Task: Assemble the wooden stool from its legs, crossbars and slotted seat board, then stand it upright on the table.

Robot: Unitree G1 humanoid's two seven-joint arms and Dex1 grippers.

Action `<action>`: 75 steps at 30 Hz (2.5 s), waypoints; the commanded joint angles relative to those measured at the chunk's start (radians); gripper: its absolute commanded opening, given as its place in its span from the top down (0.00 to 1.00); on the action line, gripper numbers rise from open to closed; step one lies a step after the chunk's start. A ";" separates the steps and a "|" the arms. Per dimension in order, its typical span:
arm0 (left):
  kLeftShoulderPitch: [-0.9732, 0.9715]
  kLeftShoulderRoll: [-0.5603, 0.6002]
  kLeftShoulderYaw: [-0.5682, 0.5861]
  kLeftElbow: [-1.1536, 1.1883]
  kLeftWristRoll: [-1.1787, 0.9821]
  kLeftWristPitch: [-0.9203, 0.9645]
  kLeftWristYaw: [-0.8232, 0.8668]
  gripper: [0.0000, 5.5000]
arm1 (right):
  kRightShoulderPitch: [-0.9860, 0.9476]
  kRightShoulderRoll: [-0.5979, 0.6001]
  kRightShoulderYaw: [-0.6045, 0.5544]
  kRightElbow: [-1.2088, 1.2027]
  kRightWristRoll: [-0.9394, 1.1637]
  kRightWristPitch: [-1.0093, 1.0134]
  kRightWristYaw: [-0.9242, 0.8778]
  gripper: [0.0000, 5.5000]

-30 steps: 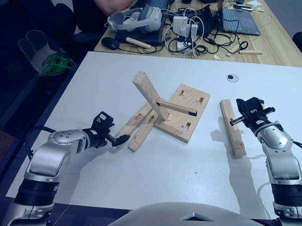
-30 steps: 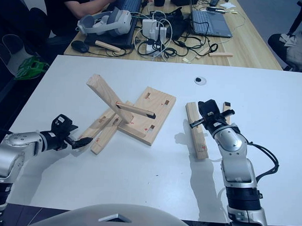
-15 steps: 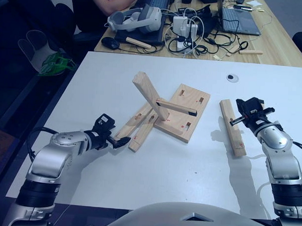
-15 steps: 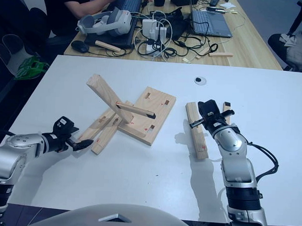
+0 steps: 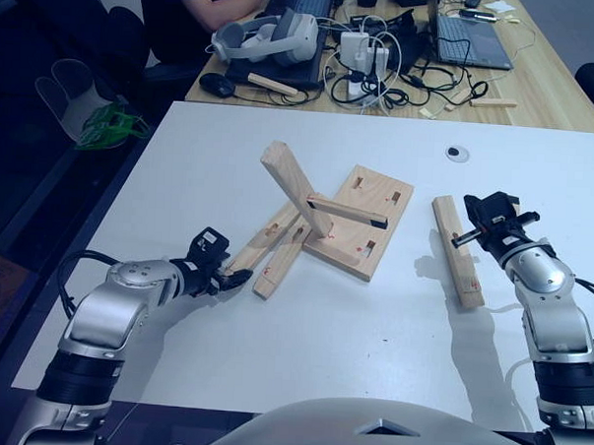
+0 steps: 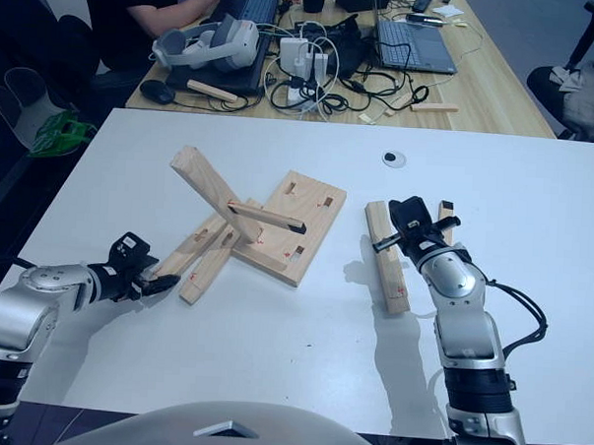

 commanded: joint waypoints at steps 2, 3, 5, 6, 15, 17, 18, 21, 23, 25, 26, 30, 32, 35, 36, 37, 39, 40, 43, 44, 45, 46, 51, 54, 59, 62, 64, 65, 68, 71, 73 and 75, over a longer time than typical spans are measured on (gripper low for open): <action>-0.016 -0.010 -0.003 0.006 0.001 0.014 0.008 0.52 | -0.017 0.003 -0.001 0.003 0.001 0.001 0.001 1.00; -0.019 -0.018 0.001 0.006 0.001 0.020 0.018 0.56 | -0.019 0.003 -0.001 0.005 0.001 0.001 0.001 1.00; -0.026 -0.030 0.007 0.012 0.001 0.027 0.033 0.61 | -0.025 0.002 -0.002 0.013 0.001 -0.001 0.002 1.00; -0.029 -0.036 0.010 0.015 0.001 0.028 0.038 0.63 | -0.028 0.001 -0.002 0.017 0.001 -0.003 0.002 1.00; -0.104 -0.209 0.165 0.056 -0.058 -0.041 0.171 0.63 | -0.093 0.015 -0.051 0.108 0.034 -0.049 -0.019 1.00; -0.165 -0.259 0.239 0.087 -0.071 -0.110 0.227 0.63 | -0.137 0.045 -0.107 0.138 0.093 -0.055 -0.037 1.00; -0.208 -0.277 0.277 0.112 -0.072 -0.162 0.258 0.63 | -0.164 0.066 -0.142 0.145 0.137 -0.046 -0.044 1.00; -0.338 -0.280 0.351 0.186 -0.064 -0.287 0.320 0.63 | -0.237 0.111 -0.218 0.140 0.269 0.008 -0.044 1.00; -0.470 -0.236 0.395 0.261 -0.072 -0.366 0.319 0.63 | -0.297 0.130 -0.255 0.107 0.380 0.070 -0.026 0.97; -0.584 -0.197 0.411 0.310 -0.099 -0.419 0.267 0.63 | -0.358 0.137 -0.276 0.074 0.488 0.135 -0.001 0.91; -0.634 -0.182 0.410 0.315 -0.121 -0.433 0.228 0.63 | -0.389 0.137 -0.283 0.051 0.545 0.172 0.015 0.88; -0.771 -0.139 0.346 0.252 -0.260 -0.395 -0.003 0.63 | -0.526 0.129 -0.303 -0.064 0.843 0.369 0.070 0.76; -0.762 -0.126 0.303 0.155 -0.387 -0.286 -0.114 0.63 | -0.568 0.137 -0.305 -0.112 0.978 0.444 0.074 0.70; -0.721 -0.117 0.249 0.051 -0.522 -0.151 -0.209 0.63 | -0.606 0.146 -0.292 -0.166 1.141 0.513 0.072 0.61; -0.701 -0.110 0.227 0.030 -0.541 -0.127 -0.237 0.63 | -0.616 0.143 -0.286 -0.180 1.184 0.527 0.072 0.58; -0.683 -0.105 0.208 0.010 -0.558 -0.106 -0.260 0.63 | -0.628 0.139 -0.281 -0.189 1.218 0.538 0.071 0.55; -0.660 -0.099 0.184 -0.018 -0.585 -0.076 -0.288 0.63 | -0.654 0.128 -0.272 -0.192 1.254 0.541 0.073 0.49; -0.656 -0.101 0.177 -0.026 -0.592 -0.067 -0.290 0.63 | -0.663 0.124 -0.268 -0.191 1.262 0.539 0.076 0.46; -0.668 -0.149 0.149 -0.019 -0.494 -0.157 -0.207 0.63 | -0.676 0.126 -0.248 -0.191 1.259 0.523 0.068 0.37; -0.666 -0.163 0.110 -0.015 -0.398 -0.242 -0.169 0.63 | -0.676 0.138 -0.243 -0.187 1.243 0.507 0.049 0.34; -0.658 -0.176 0.077 -0.018 -0.327 -0.304 -0.141 0.63 | -0.676 0.149 -0.238 -0.184 1.230 0.492 0.033 0.31; -0.639 -0.185 0.034 -0.027 -0.243 -0.370 -0.114 0.63 | -0.676 0.166 -0.232 -0.182 1.219 0.478 0.010 0.28; -0.575 -0.228 -0.082 -0.024 0.030 -0.600 0.008 0.63 | -0.690 0.243 -0.212 -0.153 1.167 0.406 -0.099 0.12; -0.586 -0.254 -0.080 0.022 0.106 -0.648 0.070 0.63 | -0.701 0.280 -0.226 -0.120 1.139 0.359 -0.163 0.08; -0.589 -0.253 -0.075 0.076 0.157 -0.713 0.074 0.63 | -0.721 0.290 -0.271 -0.101 1.233 0.365 -0.210 0.21; -0.584 -0.244 -0.079 0.104 0.182 -0.790 0.059 0.63 | -0.723 0.280 -0.277 -0.099 1.290 0.387 -0.218 0.30; -0.584 -0.245 -0.076 0.123 0.188 -0.827 0.052 0.63 | -0.724 0.272 -0.279 -0.097 1.317 0.398 -0.225 0.37; -0.588 -0.248 -0.072 0.130 0.186 -0.849 0.050 0.63 | -0.723 0.269 -0.280 -0.096 1.324 0.402 -0.227 0.38; -0.600 -0.252 -0.063 0.146 0.189 -0.912 0.045 0.63 | -0.719 0.261 -0.279 -0.084 1.334 0.401 -0.235 0.48; -0.603 -0.248 -0.065 0.164 0.202 -0.966 0.040 0.63 | -0.711 0.258 -0.278 -0.081 1.329 0.392 -0.237 0.58; -0.605 -0.250 -0.064 0.172 0.210 -0.992 0.043 0.63 | -0.707 0.257 -0.277 -0.081 1.324 0.389 -0.237 0.63; -0.609 -0.252 -0.064 0.178 0.214 -1.008 0.043 0.63 | -0.705 0.255 -0.276 -0.078 1.313 0.385 -0.239 0.69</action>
